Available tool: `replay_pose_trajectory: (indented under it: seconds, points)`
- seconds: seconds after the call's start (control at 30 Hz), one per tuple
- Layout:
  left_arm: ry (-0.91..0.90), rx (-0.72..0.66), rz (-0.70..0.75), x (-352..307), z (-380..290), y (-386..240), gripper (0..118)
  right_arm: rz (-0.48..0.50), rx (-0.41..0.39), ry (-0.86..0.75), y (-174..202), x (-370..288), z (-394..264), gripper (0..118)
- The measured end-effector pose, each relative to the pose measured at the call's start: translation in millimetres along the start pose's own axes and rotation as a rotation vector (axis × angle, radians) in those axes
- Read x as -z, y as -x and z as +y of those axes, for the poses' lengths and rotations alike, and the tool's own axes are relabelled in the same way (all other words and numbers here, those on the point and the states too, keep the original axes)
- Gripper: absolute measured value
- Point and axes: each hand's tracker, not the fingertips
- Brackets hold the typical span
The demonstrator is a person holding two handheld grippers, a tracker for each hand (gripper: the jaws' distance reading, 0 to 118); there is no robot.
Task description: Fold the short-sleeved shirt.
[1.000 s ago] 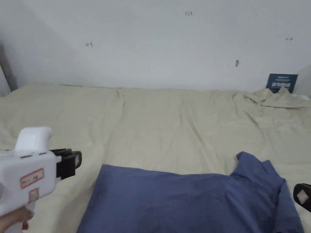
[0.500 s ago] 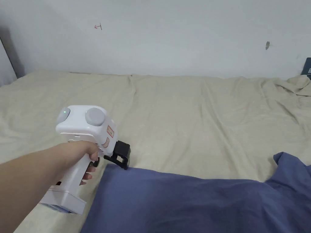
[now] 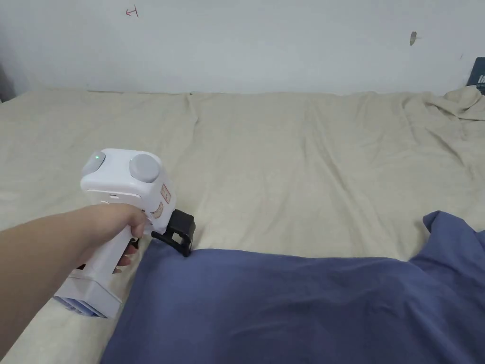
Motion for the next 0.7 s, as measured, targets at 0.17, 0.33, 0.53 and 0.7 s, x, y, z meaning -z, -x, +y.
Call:
replay_pose_trajectory:
  seconds: [0.17, 0.33, 0.53, 0.7]
  points:
    - [-0.039, 0.053, 0.01, -7.0, -10.0, -9.3, 68, 0.002, 0.016, 0.0, 0.6, 2.3, -0.3, 8]
    - [-0.054, 0.111, 0.04, -14.9, -11.6, -6.0, 1, 0.012, 0.034, 0.005, -2.9, 3.8, 2.1, 8]
    - [-0.085, 0.162, 0.035, -20.7, -16.1, -8.6, 1, 0.01, 0.053, -0.024, -21.3, 5.5, 24.7, 8]
    - [-0.102, 0.196, 0.012, -36.2, -21.2, -15.4, 1, -0.029, 0.099, 0.172, -61.2, 52.5, 80.2, 8]
